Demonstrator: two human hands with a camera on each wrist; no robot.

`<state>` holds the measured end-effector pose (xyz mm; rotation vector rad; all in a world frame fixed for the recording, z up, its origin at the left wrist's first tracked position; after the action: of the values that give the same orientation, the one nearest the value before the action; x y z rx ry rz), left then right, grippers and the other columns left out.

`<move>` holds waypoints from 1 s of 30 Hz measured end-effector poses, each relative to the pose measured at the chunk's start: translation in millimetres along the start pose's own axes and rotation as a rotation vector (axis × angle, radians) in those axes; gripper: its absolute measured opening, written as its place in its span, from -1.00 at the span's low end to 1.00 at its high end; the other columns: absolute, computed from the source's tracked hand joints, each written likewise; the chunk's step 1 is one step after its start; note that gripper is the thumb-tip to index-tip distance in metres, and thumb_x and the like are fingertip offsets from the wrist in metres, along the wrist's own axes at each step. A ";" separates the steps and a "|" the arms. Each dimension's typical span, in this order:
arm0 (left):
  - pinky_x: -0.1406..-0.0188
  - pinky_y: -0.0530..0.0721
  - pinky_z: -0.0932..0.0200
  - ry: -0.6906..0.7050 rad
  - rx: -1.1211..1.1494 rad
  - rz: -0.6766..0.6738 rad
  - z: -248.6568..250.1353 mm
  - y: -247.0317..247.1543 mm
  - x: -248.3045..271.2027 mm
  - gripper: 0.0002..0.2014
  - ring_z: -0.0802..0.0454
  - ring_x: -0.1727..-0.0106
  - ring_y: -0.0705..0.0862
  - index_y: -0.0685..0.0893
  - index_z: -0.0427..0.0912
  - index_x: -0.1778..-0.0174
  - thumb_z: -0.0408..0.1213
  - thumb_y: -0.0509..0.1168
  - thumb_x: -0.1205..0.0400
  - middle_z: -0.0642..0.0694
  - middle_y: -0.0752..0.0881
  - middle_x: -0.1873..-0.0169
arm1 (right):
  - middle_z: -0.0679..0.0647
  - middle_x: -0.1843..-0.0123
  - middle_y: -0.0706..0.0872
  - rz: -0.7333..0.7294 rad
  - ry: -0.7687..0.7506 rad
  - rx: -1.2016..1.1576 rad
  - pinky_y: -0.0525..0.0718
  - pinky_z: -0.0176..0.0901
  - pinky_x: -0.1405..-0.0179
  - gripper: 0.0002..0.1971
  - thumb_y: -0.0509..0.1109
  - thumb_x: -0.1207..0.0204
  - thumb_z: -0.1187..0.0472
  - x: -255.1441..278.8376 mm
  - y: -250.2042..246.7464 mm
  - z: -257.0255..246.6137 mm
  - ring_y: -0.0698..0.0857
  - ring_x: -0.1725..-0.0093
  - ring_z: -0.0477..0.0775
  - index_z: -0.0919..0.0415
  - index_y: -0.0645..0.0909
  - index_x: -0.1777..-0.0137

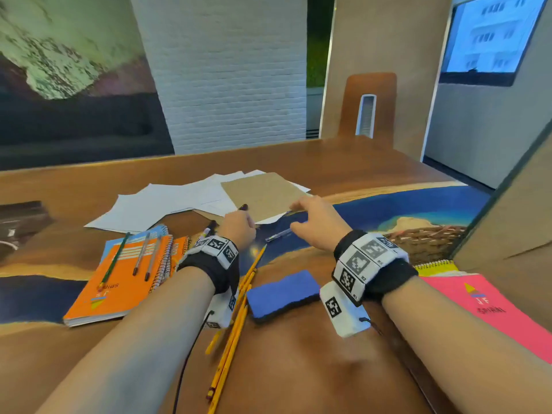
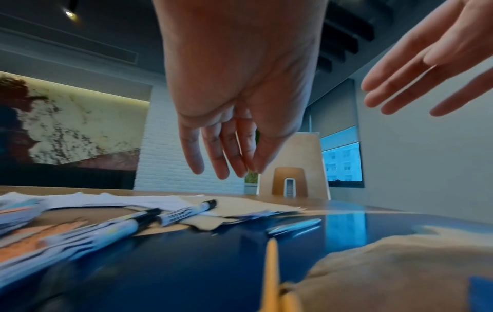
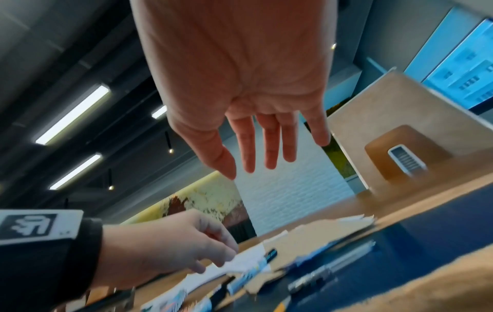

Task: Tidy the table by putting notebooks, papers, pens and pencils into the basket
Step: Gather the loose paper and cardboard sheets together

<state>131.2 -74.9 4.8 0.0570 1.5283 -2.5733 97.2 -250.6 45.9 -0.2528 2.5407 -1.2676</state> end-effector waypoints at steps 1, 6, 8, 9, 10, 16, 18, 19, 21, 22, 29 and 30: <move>0.23 0.56 0.03 -0.008 -0.009 0.002 -12.0 -1.1 -0.8 -0.84 -0.17 0.18 0.61 0.65 -0.24 0.16 -0.47 0.17 -0.59 -0.34 0.72 0.18 | 0.14 -0.38 0.53 -0.027 -0.001 -0.003 0.51 0.14 -0.34 -0.61 0.31 -0.50 0.24 -5.3 10.1 -2.5 0.51 -0.36 0.18 0.20 0.54 -0.35; 0.05 0.65 0.04 -0.096 -0.008 0.014 -59.7 -2.0 -15.9 -0.81 -0.23 -0.02 0.67 0.69 -0.34 0.02 -0.37 0.19 -0.62 -0.29 0.72 0.03 | 0.15 -0.30 0.59 -0.140 0.027 0.078 0.57 0.12 -0.27 -0.67 0.29 -0.51 0.25 -32.4 53.6 -5.1 0.55 -0.29 0.16 0.19 0.61 -0.26; -0.03 0.68 -0.01 -0.104 -0.001 0.015 -68.7 0.9 -23.8 -0.80 -0.22 -0.07 0.67 0.71 -0.31 -0.02 -0.33 0.20 -0.63 -0.28 0.73 -0.02 | 0.16 -0.30 0.58 -0.163 0.042 0.124 0.55 0.16 -0.28 -0.70 0.29 -0.53 0.22 -44.7 65.0 -5.4 0.54 -0.31 0.18 0.19 0.62 -0.24; -0.03 0.69 -0.02 -0.100 0.003 0.015 -70.2 2.4 -26.8 -0.79 -0.22 -0.06 0.68 0.71 -0.31 -0.01 -0.32 0.20 -0.63 -0.28 0.73 -0.01 | 0.17 -0.29 0.58 -0.171 0.048 0.144 0.53 0.17 -0.30 -0.71 0.29 -0.54 0.21 -50.4 69.2 -5.4 0.53 -0.31 0.19 0.19 0.63 -0.24; -0.02 0.70 -0.02 -0.094 0.001 0.014 -72.5 4.5 -31.0 -0.78 -0.22 -0.04 0.68 0.71 -0.32 -0.01 -0.32 0.19 -0.63 -0.29 0.73 0.01 | 0.18 -0.29 0.59 -0.181 0.052 0.162 0.52 0.17 -0.32 -0.71 0.29 -0.54 0.21 -57.1 73.5 -5.6 0.53 -0.32 0.20 0.20 0.63 -0.24; 0.07 0.63 0.07 -0.025 -0.056 -0.064 -71.7 11.8 -54.9 -0.91 -0.20 0.06 0.67 0.63 -0.17 0.23 -0.35 0.27 -0.59 -0.23 0.71 0.20 | 0.17 -0.32 0.59 -0.226 0.098 0.234 0.46 0.10 -0.36 -0.71 0.27 -0.56 0.20 -85.2 97.0 -3.7 0.51 -0.34 0.20 0.14 0.59 -0.26; 0.20 0.56 0.16 -0.026 -0.114 -0.124 -71.7 17.4 -61.8 -0.93 -0.16 0.13 0.60 0.56 -0.12 0.20 -0.31 0.29 -0.59 -0.20 0.65 0.19 | 0.16 -0.33 0.57 -0.241 0.101 0.267 0.45 0.11 -0.38 -0.70 0.26 -0.57 0.19 -90.5 104.1 -4.1 0.50 -0.36 0.19 0.14 0.58 -0.28; 0.20 0.55 0.17 -0.020 -0.160 -0.164 -71.3 20.4 -64.9 -0.94 -0.14 0.11 0.59 0.55 -0.13 0.17 -0.28 0.30 -0.60 -0.21 0.64 0.15 | 0.16 -0.34 0.56 -0.250 0.097 0.291 0.45 0.12 -0.38 -0.70 0.26 -0.57 0.18 -93.0 106.8 -4.4 0.49 -0.37 0.19 0.15 0.58 -0.28; -0.05 0.59 0.10 -0.002 -0.240 -0.213 -71.8 25.6 -71.4 -0.83 -0.16 -0.11 0.63 0.60 -0.20 0.01 -0.18 0.33 -0.61 -0.23 0.66 -0.05 | 0.16 -0.34 0.55 -0.255 0.081 0.349 0.44 0.12 -0.38 -0.69 0.25 -0.58 0.15 -98.0 109.8 -4.7 0.48 -0.38 0.19 0.16 0.56 -0.30; -0.19 0.54 0.06 -0.002 -0.269 -0.219 -71.8 26.7 -74.3 -0.69 -0.16 -0.25 0.60 0.61 -0.26 -0.17 -0.13 0.32 -0.62 -0.23 0.65 -0.19 | 0.16 -0.34 0.55 -0.257 0.074 0.378 0.44 0.12 -0.38 -0.68 0.25 -0.58 0.15 -99.9 110.8 -4.9 0.48 -0.38 0.20 0.17 0.55 -0.31; -0.14 0.56 0.04 0.009 -0.467 -0.319 -70.4 35.5 -86.3 -0.57 -0.19 -0.24 0.62 0.56 -0.36 -0.25 -0.04 0.19 -0.70 -0.31 0.62 -0.24 | 0.17 -0.35 0.49 -0.267 -0.005 0.450 0.39 0.14 -0.39 -0.64 0.22 -0.57 0.16 -101.1 122.9 -14.2 0.45 -0.37 0.22 0.19 0.52 -0.36; -0.14 0.58 0.03 0.020 -0.478 -0.326 -71.4 36.6 -88.2 -0.60 -0.21 -0.23 0.62 0.57 -0.37 -0.24 -0.07 0.19 -0.70 -0.32 0.62 -0.23 | 0.17 -0.34 0.50 -0.268 -0.010 0.439 0.39 0.14 -0.39 -0.64 0.22 -0.57 0.17 -100.4 123.9 -15.4 0.46 -0.37 0.22 0.19 0.53 -0.35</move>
<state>220.6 -20.1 -51.9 -0.2376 2.2782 -2.3425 183.3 -136.7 -26.7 -0.5085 2.1947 -1.8738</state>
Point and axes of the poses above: each hand's wrist, its own x-axis away from the middle knuckle, its own y-axis out of the palm, z = x × y, the point moved 3 cm from there along -x, towards the middle knuckle
